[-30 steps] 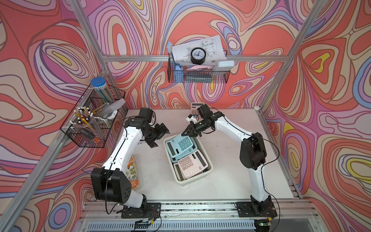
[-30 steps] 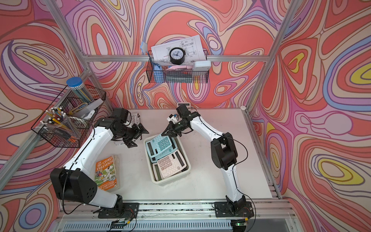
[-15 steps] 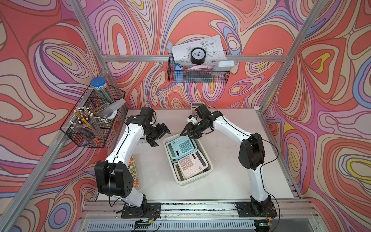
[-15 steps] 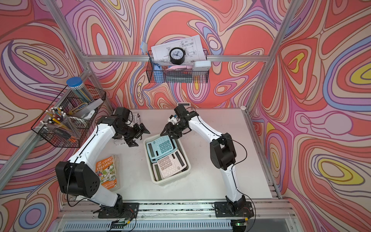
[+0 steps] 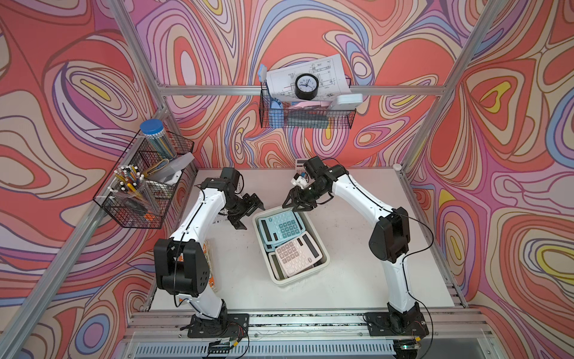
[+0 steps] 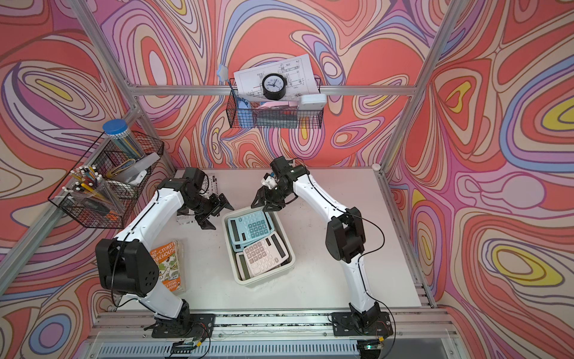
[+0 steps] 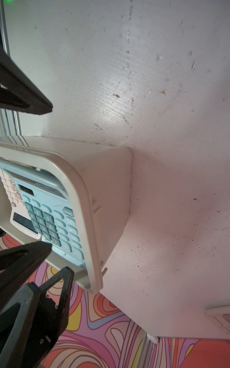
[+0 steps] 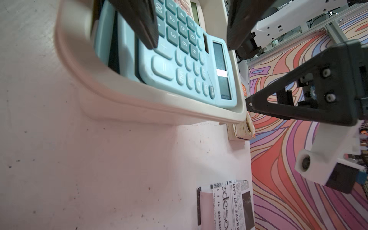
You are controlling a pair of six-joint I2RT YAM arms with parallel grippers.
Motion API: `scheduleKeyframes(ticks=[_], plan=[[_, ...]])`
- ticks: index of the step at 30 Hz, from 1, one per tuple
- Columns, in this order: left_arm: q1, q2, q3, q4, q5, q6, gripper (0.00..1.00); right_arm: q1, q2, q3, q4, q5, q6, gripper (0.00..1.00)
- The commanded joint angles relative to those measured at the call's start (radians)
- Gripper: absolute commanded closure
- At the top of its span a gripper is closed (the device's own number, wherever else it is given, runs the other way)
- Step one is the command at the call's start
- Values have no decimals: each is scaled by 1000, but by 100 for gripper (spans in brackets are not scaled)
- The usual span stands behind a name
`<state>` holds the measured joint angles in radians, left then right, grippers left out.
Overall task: Put the calculator in the storage box
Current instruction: Place the calculator in the storage box.
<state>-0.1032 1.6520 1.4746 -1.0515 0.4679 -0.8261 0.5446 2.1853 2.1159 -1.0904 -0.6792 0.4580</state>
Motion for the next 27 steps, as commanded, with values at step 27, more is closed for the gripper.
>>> scheduleKeyframes(ticks=[27], plan=[[5,150,130,41,49,-13,6,51,48,89,-57,25,-104,51]])
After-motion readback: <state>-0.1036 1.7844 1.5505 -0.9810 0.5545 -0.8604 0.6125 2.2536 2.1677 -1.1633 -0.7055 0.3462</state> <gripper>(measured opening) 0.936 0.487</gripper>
